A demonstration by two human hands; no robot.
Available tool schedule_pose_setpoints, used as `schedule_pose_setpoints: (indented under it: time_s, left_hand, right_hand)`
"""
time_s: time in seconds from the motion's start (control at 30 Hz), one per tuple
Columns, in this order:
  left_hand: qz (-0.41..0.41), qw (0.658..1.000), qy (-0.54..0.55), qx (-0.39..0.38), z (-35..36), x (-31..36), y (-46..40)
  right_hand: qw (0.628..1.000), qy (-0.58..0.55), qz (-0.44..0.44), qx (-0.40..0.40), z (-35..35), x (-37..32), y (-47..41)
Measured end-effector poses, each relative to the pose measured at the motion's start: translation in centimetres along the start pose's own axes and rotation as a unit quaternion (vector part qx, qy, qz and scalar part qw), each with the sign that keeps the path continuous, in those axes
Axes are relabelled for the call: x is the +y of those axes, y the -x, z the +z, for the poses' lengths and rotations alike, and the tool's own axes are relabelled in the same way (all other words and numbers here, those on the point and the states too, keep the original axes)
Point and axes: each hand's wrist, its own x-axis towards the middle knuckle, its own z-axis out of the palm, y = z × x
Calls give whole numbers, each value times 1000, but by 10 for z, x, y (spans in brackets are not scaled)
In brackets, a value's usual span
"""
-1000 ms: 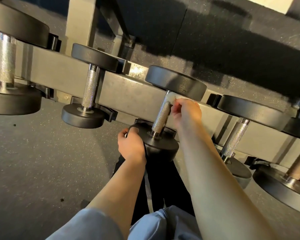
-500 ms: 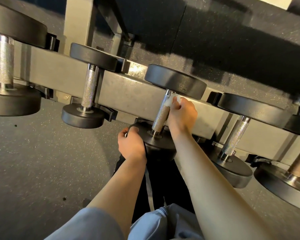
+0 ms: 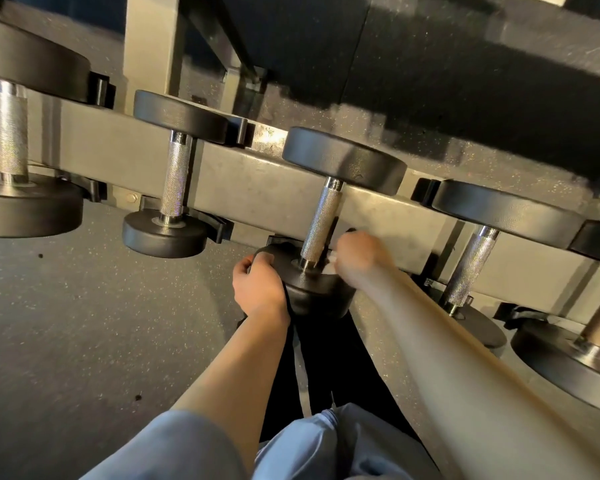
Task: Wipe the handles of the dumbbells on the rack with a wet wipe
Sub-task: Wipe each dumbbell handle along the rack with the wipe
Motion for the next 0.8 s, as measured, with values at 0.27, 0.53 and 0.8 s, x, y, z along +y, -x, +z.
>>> schedule_pose_setpoints:
  time_s: [0.27, 0.53, 0.8]
  left_hand:
    - [-9, 1000, 1, 3, 0, -1, -1]
    - [-13, 1000, -3, 3, 0, -1, 0]
    - [-9, 1000, -4, 4, 0, 0, 0]
  right_hand:
    - [817, -543, 134, 142, 6, -12, 3]
    - [959, -266, 81, 58, 31, -13, 13]
    - [552, -803, 204, 97, -20, -15, -14]
